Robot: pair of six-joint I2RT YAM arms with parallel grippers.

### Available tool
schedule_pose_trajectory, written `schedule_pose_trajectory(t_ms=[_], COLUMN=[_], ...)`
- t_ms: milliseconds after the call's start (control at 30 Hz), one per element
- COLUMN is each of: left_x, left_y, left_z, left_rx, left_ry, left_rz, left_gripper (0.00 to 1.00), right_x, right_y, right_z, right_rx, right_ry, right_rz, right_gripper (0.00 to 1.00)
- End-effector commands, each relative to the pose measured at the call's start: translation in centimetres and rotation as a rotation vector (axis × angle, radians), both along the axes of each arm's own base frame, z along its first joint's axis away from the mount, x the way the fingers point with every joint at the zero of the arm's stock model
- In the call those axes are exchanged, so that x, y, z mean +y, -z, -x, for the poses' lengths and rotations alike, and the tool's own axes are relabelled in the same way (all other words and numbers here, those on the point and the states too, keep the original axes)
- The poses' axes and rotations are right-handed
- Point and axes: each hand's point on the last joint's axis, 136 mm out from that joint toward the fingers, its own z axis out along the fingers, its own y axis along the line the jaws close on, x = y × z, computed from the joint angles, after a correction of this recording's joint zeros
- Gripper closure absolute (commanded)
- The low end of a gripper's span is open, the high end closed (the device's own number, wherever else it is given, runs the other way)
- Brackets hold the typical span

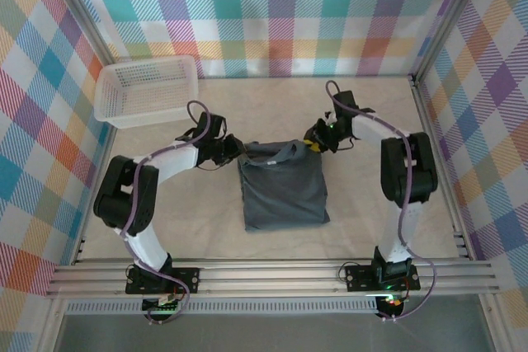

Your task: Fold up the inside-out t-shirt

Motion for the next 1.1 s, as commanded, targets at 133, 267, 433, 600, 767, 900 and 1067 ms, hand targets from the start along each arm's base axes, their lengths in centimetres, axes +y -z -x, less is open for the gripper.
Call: schedule_pose_trajectory(t_ms=[133,267,433,600,767,900,1067], left_x=[4.3,6.9,6.9,3.8,1.2,1.5,0.0], left_y=[0.9,-0.9,-1.0,0.0,1.6,3.4,3.5], left_z=[-6.1,-6.4,-3.1,-1.3,-2.1,-3.2,-3.9], left_rx=[-0.032,-0.065,-0.049,-0.061,-0.068,-0.024,-0.022], left_ry=[-0.194,-0.218,-0.15,-0.025,0.044,0.024,0.083], left_rz=[0.095,0.074,0.023,-0.005,-0.034,-0.104,-0.064], left_gripper=[0.57,0.43,0.39,0.38,0.33,0.29,0.46], right_x=[-2.2,-3.8,-5.0,-5.1,-4.8,-4.6,-4.4], right_y=[0.0,-2.4,-1.9,-0.6,-0.6,-1.0,-1.5], right_z=[-5.6,-5.7,-2.0,1.1,2.6,2.9,2.7], right_rx=[-0.024,-0.084,-0.11,-0.088,-0.085,-0.073,-0.077], right_ry=[0.047,0.019,-0.055,-0.067,-0.062,-0.069,-0.071], right_rz=[-0.013,-0.014,0.067,0.07,0.06,0.051,0.041], right_gripper=[0.54,0.41,0.36,0.35,0.34,0.34,0.33])
